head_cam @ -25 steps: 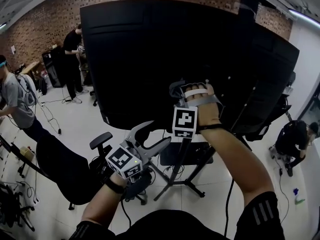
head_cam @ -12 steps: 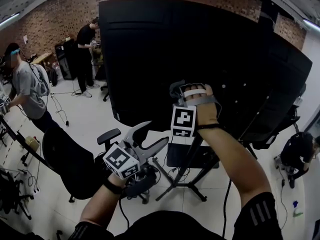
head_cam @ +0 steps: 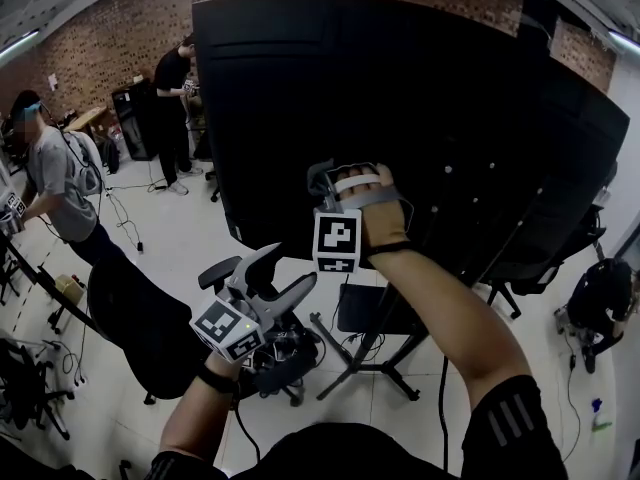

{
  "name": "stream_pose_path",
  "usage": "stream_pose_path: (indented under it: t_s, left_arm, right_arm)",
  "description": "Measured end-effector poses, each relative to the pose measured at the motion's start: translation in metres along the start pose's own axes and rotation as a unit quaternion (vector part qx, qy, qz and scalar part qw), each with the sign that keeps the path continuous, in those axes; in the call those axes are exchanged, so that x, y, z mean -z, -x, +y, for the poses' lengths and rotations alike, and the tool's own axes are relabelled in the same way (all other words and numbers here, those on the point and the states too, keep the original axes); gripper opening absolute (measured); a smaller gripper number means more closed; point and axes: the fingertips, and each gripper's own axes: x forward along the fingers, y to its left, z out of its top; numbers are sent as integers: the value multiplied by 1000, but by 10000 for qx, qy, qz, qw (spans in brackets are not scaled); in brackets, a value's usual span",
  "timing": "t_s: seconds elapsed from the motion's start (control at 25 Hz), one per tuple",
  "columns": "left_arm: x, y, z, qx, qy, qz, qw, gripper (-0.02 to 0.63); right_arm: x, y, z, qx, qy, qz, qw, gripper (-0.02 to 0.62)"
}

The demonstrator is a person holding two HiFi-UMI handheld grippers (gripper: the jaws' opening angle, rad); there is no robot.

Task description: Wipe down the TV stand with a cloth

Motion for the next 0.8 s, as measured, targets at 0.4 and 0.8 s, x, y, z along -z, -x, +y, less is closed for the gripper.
stream_pose_path:
  t_s: [0.4, 0.8]
  left_arm:
    - [1, -11, -7, 11, 8, -63, 10000, 314]
    - [1, -79, -55, 578, 86, -171, 9981, 315]
  right_arm:
    - [10, 58, -19, 32, -1709, -1253, 9773, 20]
    - [144, 144, -60, 855, -3187, -1419, 9333, 20]
